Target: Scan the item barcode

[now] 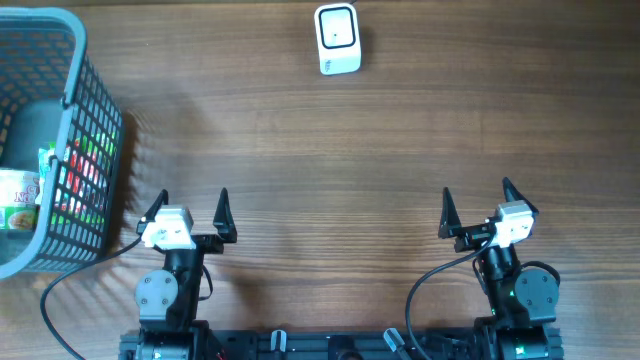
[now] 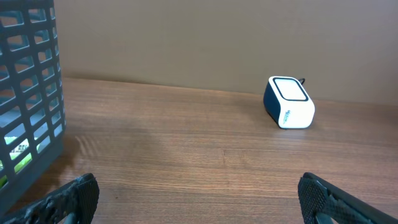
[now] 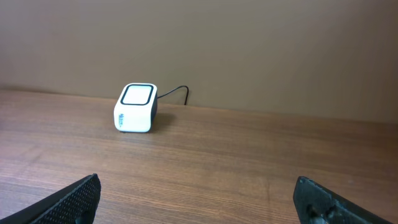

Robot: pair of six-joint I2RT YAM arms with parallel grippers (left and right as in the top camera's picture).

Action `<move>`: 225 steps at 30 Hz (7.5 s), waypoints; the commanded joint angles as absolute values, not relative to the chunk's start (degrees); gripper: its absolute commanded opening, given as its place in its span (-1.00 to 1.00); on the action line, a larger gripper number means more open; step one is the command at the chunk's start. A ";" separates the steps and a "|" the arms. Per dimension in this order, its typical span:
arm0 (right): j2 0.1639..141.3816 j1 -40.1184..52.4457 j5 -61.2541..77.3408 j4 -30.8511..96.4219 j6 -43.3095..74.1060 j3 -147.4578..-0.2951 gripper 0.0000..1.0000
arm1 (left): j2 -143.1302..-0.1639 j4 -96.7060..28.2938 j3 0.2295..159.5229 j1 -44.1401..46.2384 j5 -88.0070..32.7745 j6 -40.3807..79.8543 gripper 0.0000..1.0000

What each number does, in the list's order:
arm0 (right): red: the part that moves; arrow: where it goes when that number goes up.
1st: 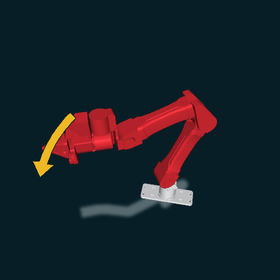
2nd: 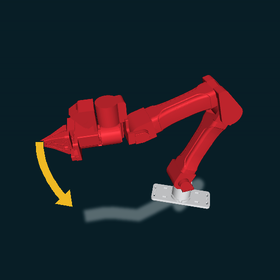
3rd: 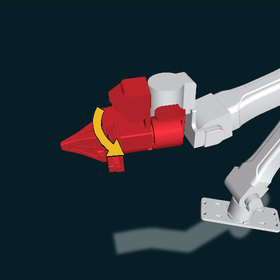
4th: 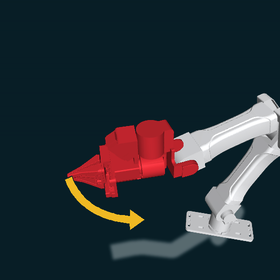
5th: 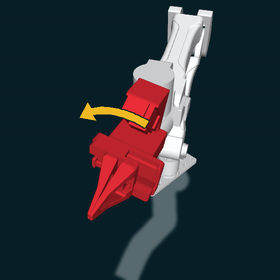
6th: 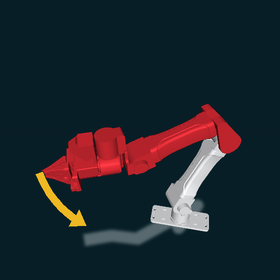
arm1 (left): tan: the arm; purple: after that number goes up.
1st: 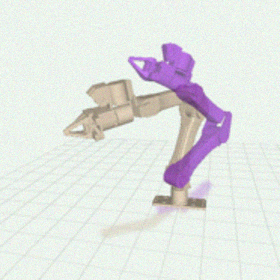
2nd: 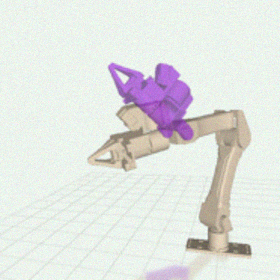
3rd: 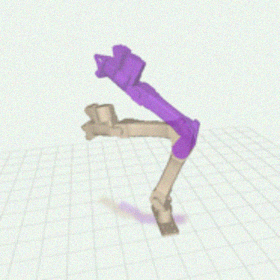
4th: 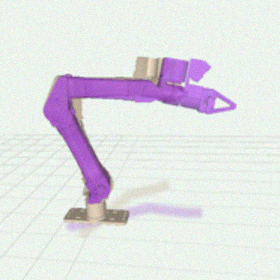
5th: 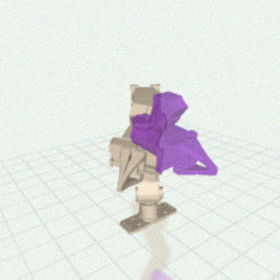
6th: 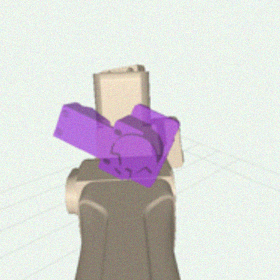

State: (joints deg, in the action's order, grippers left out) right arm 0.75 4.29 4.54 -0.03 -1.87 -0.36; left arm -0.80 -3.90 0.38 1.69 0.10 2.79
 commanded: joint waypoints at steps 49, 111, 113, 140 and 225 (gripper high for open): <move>0.93 3.99 5.43 -0.30 -2.96 -0.30 0.99 | -58.24 -71.42 81.87 1.21 -19.70 7.94 1.00; 0.93 4.01 5.43 -0.30 -2.96 -0.30 1.00 | -104.57 -64.88 102.76 -49.25 7.49 -33.04 0.89; 0.93 3.99 5.43 -0.30 -2.98 -0.30 1.00 | -107.15 -64.75 102.76 -50.85 6.44 -33.06 0.86; 0.93 3.99 5.43 -0.30 -2.96 -0.30 0.99 | -124.84 -59.81 102.10 -53.78 -5.10 -43.29 0.82; 0.93 3.99 5.43 -0.30 -2.96 -0.30 0.99 | -122.83 -54.00 96.20 44.27 -11.94 3.92 0.76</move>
